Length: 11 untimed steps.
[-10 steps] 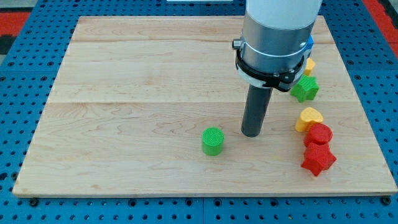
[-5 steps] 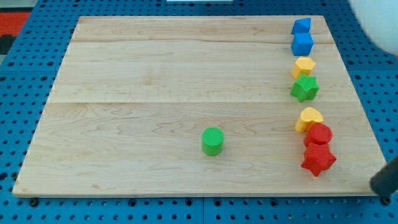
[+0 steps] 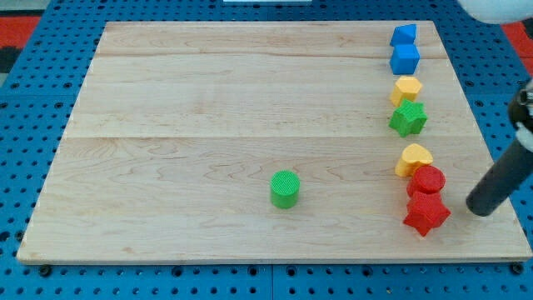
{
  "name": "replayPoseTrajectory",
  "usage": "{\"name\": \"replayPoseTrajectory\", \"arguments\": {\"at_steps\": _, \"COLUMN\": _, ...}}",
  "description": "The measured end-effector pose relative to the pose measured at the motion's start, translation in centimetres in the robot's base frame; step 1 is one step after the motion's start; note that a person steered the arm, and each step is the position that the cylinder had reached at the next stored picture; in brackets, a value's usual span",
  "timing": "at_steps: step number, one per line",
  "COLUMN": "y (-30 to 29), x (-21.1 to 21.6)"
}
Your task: Separate the red star from the red circle
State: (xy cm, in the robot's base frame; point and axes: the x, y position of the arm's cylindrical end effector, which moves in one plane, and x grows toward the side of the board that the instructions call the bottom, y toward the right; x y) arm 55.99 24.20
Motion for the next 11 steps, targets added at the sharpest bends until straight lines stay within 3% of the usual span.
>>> {"name": "replayPoseTrajectory", "arguments": {"at_steps": 4, "y": -9.0, "x": 0.0}}
{"name": "replayPoseTrajectory", "arguments": {"at_steps": 8, "y": -8.0, "x": 2.5}}
{"name": "replayPoseTrajectory", "arguments": {"at_steps": 9, "y": -8.6, "x": 5.8}}
{"name": "replayPoseTrajectory", "arguments": {"at_steps": 11, "y": -9.8, "x": 5.9}}
